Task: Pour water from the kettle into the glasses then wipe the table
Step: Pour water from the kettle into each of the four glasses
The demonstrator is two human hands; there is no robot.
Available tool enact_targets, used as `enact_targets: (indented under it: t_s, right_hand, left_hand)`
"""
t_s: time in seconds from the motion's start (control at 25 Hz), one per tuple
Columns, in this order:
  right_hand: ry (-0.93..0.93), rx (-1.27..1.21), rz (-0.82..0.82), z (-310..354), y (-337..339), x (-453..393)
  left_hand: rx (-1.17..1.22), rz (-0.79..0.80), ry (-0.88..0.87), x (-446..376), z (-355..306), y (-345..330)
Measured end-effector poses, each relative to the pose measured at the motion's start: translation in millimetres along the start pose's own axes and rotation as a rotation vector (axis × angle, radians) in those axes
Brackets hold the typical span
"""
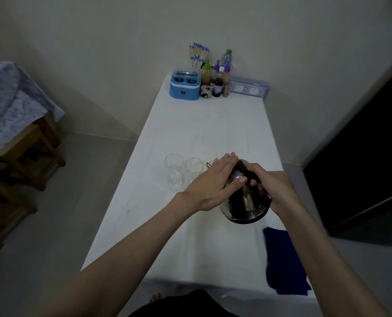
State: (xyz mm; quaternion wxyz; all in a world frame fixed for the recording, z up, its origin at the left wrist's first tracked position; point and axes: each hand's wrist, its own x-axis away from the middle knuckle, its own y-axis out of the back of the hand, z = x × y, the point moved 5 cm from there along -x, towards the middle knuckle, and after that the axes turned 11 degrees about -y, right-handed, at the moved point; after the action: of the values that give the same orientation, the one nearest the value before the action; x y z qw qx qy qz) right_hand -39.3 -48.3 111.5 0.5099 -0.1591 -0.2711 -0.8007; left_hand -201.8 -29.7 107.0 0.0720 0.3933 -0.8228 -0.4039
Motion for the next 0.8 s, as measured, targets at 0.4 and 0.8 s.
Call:
enact_targets:
  t_s: [0.4,0.8]
  right_hand:
    - [-0.005,0.007,-0.006,0.3,2.6,-0.1]
    - [-0.007,0.011,-0.013,0.7,1.6,-1.5]
  left_hand:
    - [0.007,-0.001,-0.010,-1.6,-3.2,0.2]
    - [0.008,0.005,-0.010,-1.2,-4.4,1.9]
